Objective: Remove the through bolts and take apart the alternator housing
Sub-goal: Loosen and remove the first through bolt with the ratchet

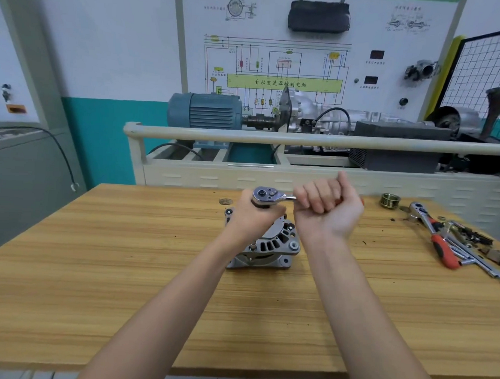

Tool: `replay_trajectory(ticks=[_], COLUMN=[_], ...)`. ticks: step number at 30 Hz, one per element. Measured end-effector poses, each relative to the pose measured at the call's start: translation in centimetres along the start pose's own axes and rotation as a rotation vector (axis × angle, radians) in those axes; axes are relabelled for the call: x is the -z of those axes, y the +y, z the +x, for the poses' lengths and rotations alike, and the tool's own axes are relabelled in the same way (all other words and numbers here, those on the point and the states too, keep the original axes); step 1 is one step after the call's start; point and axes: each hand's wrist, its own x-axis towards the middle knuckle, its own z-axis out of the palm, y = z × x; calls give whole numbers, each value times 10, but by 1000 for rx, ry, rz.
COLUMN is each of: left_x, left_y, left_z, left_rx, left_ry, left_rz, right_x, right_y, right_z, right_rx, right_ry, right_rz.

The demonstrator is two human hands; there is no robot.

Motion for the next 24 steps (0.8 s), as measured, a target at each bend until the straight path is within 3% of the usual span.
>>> replay_trajectory(ticks=[3, 5, 9, 11, 15, 21, 24], left_x=[-4, -2, 18, 21, 10, -6, -8], left_y=[-2, 0, 12, 16, 8, -1, 1], left_z=[-1, -2, -4, -2, 2, 2, -1], left_rx=[11, 28, 25, 41, 56, -4, 19], left_ry=[94, 37, -312, -411, -256, 147, 127], left_rz=[38, 103, 128, 133, 61, 18, 34], right_x=[6, 5, 0, -5, -9, 1, 2], right_y=[9, 6, -9, -12, -11, 5, 7], right_z=[-24, -21, 13, 27, 39, -7, -17], right_rx=[160, 133, -174, -330, -371, 89, 154], right_ry=[-69, -76, -73, -110, -50, -1, -32], right_rz=[-16, -18, -31, -40, 9, 1, -9])
